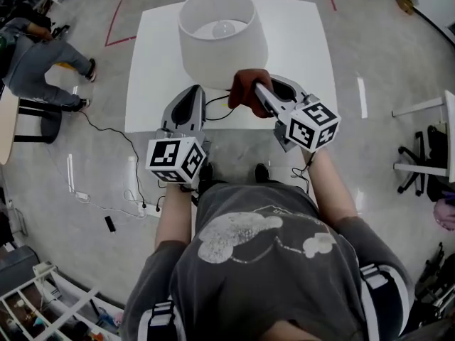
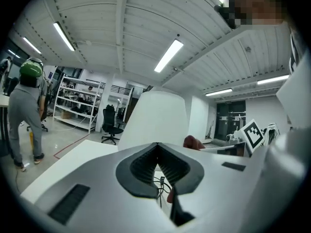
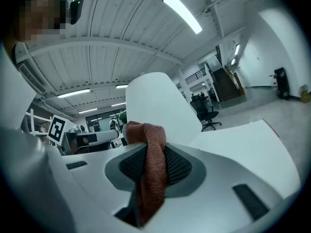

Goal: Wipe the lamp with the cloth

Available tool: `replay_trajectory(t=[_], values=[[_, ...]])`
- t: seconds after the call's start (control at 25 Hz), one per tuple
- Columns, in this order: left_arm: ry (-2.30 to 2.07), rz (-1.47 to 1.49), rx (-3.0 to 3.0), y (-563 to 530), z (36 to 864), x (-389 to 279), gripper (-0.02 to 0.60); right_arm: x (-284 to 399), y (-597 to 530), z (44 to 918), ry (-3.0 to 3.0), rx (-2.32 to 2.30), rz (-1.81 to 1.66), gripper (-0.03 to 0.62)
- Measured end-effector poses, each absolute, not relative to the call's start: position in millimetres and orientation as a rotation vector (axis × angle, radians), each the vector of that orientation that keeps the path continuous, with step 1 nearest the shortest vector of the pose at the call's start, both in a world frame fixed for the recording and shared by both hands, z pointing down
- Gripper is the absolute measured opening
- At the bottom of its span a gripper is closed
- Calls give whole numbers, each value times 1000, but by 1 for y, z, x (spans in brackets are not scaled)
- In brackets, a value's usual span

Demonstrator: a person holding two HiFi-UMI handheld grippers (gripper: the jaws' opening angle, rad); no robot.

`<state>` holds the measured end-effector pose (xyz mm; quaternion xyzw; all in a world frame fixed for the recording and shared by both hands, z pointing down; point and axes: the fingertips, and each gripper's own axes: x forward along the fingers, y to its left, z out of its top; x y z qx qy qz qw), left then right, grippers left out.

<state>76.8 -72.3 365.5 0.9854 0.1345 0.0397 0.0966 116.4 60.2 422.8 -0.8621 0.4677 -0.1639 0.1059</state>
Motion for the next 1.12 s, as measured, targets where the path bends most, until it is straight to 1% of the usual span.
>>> replay_trajectory(t=[0.2, 0.36, 0.8, 1.12], values=[[286, 150, 2931, -66, 378, 62, 8, 113, 72, 447, 1422, -2507, -558, 86], [234, 116, 2944, -58, 372, 52, 8, 105, 84, 444, 1472, -2486, -550, 86], [318, -94, 2969, -55, 299, 62, 8, 118, 82, 339, 1542, -2505, -205, 86], [371, -157, 2954, -69, 267, 78, 8, 135, 55, 288, 1554, -2532, -106, 86]])
